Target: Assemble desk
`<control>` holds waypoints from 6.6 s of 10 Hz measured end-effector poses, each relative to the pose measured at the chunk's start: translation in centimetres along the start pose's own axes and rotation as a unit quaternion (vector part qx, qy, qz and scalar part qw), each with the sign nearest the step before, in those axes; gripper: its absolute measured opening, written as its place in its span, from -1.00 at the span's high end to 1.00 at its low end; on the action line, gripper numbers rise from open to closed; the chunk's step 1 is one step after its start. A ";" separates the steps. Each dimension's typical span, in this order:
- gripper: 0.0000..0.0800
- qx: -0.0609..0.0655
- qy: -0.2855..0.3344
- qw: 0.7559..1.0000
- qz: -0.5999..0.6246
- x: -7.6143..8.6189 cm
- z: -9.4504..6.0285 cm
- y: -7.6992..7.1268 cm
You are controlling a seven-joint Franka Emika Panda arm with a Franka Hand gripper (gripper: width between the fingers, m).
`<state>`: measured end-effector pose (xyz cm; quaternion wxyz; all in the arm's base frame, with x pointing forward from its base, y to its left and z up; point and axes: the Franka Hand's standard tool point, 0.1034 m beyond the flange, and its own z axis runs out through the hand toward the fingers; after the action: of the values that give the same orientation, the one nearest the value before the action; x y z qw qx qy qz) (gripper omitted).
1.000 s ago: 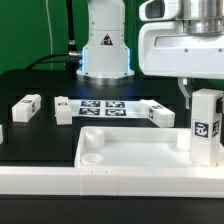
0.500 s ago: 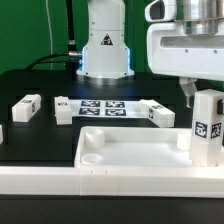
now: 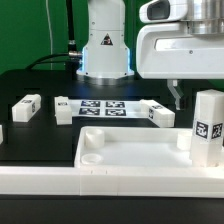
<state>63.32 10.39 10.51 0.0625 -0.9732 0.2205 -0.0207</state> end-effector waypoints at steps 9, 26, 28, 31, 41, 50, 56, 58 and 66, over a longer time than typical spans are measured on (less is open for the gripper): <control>-0.62 -0.019 -0.016 0.936 -0.351 0.4 -0.1 -0.4; 0.27 -0.002 0.001 0.994 0.110 0.8 -0.1 0.3; 0.27 -0.001 -0.005 0.978 0.209 0.7 -0.1 0.3; 0.27 0.002 -0.008 0.963 0.271 0.6 -0.1 0.3; -0.62 -0.015 -0.007 0.989 -0.146 0.3 0.4 0.1; 0.10 -0.026 -0.019 0.928 -0.372 0.4 0.2 0.0; 0.28 -0.020 -0.017 0.962 -0.271 0.6 0.1 0.3; 0.28 -0.021 -0.014 0.984 -0.178 0.7 0.0 0.3; 0.24 -0.047 0.011 0.990 0.129 1.6 -0.3 3.0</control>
Offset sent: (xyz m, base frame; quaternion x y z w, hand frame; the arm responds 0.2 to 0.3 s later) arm 0.0114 0.0019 0.0042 -0.0307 -0.0249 -0.2094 0.9770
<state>63.46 6.94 10.39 0.0160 -0.9382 0.3454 -0.0129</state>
